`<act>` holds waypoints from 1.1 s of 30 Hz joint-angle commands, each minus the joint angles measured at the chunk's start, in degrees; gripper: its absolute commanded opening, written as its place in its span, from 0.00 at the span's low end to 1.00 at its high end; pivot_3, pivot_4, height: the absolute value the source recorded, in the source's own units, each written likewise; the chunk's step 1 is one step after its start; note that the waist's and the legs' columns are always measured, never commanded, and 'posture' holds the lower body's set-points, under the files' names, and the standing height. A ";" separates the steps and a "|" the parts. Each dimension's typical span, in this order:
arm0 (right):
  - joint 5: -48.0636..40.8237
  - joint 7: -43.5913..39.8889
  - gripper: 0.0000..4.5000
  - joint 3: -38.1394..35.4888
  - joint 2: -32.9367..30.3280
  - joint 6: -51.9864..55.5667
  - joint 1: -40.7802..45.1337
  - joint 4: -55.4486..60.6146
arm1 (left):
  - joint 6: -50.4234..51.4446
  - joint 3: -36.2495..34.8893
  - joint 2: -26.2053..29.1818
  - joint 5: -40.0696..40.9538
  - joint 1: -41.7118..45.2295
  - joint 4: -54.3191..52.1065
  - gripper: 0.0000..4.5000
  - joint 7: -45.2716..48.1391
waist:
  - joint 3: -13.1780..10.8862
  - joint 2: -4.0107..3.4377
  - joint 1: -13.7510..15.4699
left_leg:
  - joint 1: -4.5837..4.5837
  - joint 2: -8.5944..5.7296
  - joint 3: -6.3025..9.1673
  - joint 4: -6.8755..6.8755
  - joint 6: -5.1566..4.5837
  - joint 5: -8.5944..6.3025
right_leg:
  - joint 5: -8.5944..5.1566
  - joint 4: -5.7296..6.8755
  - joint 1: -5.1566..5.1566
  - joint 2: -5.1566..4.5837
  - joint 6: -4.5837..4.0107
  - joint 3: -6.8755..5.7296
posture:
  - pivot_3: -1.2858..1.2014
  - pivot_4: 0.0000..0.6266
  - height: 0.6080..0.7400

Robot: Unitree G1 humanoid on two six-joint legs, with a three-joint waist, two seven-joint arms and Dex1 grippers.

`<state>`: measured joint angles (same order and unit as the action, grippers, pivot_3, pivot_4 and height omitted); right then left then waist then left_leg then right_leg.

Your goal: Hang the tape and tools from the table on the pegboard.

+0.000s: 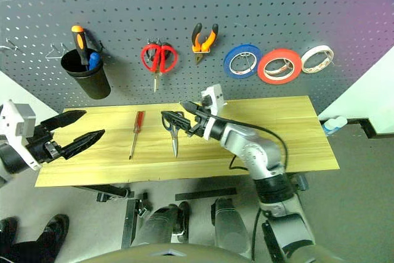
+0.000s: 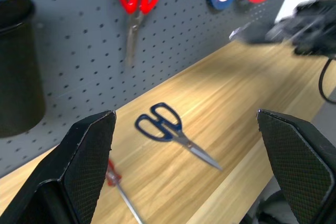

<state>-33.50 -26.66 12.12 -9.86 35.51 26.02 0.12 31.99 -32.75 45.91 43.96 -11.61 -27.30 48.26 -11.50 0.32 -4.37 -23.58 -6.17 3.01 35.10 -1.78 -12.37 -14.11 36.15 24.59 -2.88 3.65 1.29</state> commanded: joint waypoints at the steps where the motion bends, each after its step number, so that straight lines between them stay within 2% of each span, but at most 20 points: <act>1: 8.54 3.64 0.99 4.43 4.06 -3.42 3.52 -4.22 | -0.61 -2.56 -0.14 0.56 -0.86 -2.64 1.00 -0.64 | -0.01 0.01 0.29 | 0.00 0.00 -0.01 0.00 0.01 -0.01 | 0.00 0.00 0.00 0.00 0.00 0.00 | 0.49 0.34 1.00; 4: 13.72 3.22 0.99 7.50 5.76 -5.11 4.90 -7.25 | -0.34 -2.35 -0.35 0.82 -1.29 -3.73 1.00 -1.41 | -0.05 0.01 0.45 | 0.00 0.01 0.00 -0.03 0.02 -0.01 | 0.00 0.05 0.04 0.01 -0.02 -0.01 | 0.49 0.34 1.00; 6: 15.80 7.63 0.99 5.62 8.10 -3.71 6.42 -11.76 | -0.16 -2.45 -0.47 1.14 -1.34 -4.15 1.00 -1.83 | -0.06 0.04 0.62 | 0.01 0.01 0.02 -0.04 0.03 -0.01 | 0.00 0.04 0.03 0.00 -0.01 -0.04 | 0.49 0.35 1.00; 8: 17.32 6.97 0.99 5.75 8.94 -5.95 6.91 -13.05 | 0.03 -2.46 -0.68 1.38 -1.52 -4.52 1.00 -2.24 | -0.08 0.07 0.66 | 0.01 -0.01 0.02 -0.02 0.03 -0.02 | 0.01 0.02 0.01 0.00 -0.01 -0.04 | 0.50 0.35 1.00; 10: 16.07 4.52 0.99 4.52 9.42 -7.12 6.24 -11.87 | -0.15 -2.03 -0.95 0.97 -1.88 -4.82 1.00 -2.70 | -0.10 0.08 0.72 | 0.01 -0.02 0.02 -0.02 0.03 -0.02 | 0.01 -0.01 0.01 0.00 -0.01 -0.05 | 0.50 0.35 1.00; 13: 13.97 -2.51 0.99 3.62 6.89 -8.83 4.52 -8.44 | -0.04 -1.09 -1.53 0.95 -1.53 -5.14 1.00 -3.81 | -0.12 0.09 0.73 | 0.01 -0.02 0.03 -0.04 0.03 -0.04 | 0.07 0.00 0.00 0.00 0.10 -0.06 | 0.49 0.35 1.00; 16: 7.36 -13.81 0.99 -0.55 1.92 -8.32 2.73 -3.88 | -0.84 1.04 -2.29 -0.60 -0.42 -3.85 1.00 -4.74 | -0.15 0.10 0.92 | 0.01 -0.02 0.05 -0.04 0.03 -0.05 | 0.10 0.00 -0.02 0.00 0.16 -0.09 | 0.49 0.35 1.00; 19: 0.40 -21.78 0.99 -5.96 -4.13 -4.75 1.94 0.03 | -1.43 4.39 -3.36 -3.31 1.59 -1.77 1.00 -6.78 | -0.31 0.05 1.12 | 0.01 -0.02 0.04 0.01 0.00 -0.07 | 0.07 -0.03 -0.08 -0.02 0.11 -0.09 | 0.48 0.36 1.00; 26: -3.48 -32.70 0.99 -11.18 -17.90 -1.10 1.70 2.90 | 2.76 17.45 -7.27 -14.40 9.00 5.75 1.00 -17.42 | -0.92 0.20 0.80 | 0.02 0.02 0.02 0.02 -0.05 -0.09 | 0.01 -0.04 -0.08 -0.07 0.02 -0.12 | 0.46 0.38 1.00; 28: -1.44 -34.87 0.99 -10.68 -20.98 -2.66 1.38 3.22 | 9.31 20.92 -10.40 -15.41 12.62 8.26 1.00 -23.35 | -1.05 0.21 0.60 | -0.01 0.03 0.01 0.01 -0.10 -0.07 | 0.04 -0.04 -0.05 -0.07 0.08 -0.12 | 0.46 0.39 1.00; 31: 3.05 -36.34 0.99 -8.48 -23.69 -6.45 1.01 3.45 | 13.16 24.54 -14.19 -18.21 16.96 9.15 1.00 -28.69 | -1.43 0.59 0.35 | -0.04 0.02 0.00 0.05 -0.19 -0.07 | 0.11 -0.03 -0.05 -0.09 0.23 -0.16 | 0.45 0.40 1.00; 33: 9.24 -36.78 0.99 -5.89 -26.34 -11.87 0.99 3.34 | 16.11 27.40 -17.04 -19.56 19.96 8.81 1.00 -31.79 | -1.53 0.71 0.38 | -0.05 0.03 -0.01 0.07 -0.21 -0.10 | 0.15 -0.04 -0.04 -0.09 0.29 -0.17 | 0.45 0.41 1.00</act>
<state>-28.17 -62.42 4.64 -34.36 27.68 26.89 1.17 46.08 -6.90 29.62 25.77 6.43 -16.73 19.19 -13.03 1.02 -3.99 -23.67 -6.14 3.00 35.19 -1.99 -12.48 -13.94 36.10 24.58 -2.98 3.97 1.10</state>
